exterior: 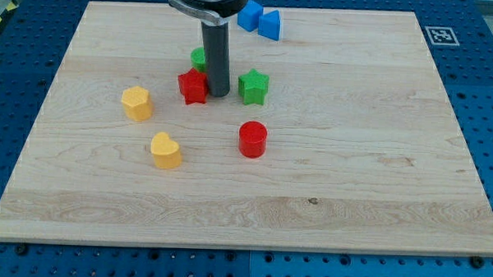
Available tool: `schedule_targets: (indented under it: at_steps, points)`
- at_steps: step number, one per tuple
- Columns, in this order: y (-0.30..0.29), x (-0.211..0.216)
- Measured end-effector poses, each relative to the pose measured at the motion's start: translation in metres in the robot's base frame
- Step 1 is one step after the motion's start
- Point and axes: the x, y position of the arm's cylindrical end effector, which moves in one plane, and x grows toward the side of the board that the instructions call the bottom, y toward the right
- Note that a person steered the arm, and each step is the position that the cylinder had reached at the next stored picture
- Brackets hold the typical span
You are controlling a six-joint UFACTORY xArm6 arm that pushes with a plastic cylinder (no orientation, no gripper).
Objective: Push the red star a bit left
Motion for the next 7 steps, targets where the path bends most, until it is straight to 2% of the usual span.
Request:
schedule_targets:
  at_steps: [3, 7]
  points:
    - [-0.034, 0.02]
    - [-0.047, 0.007]
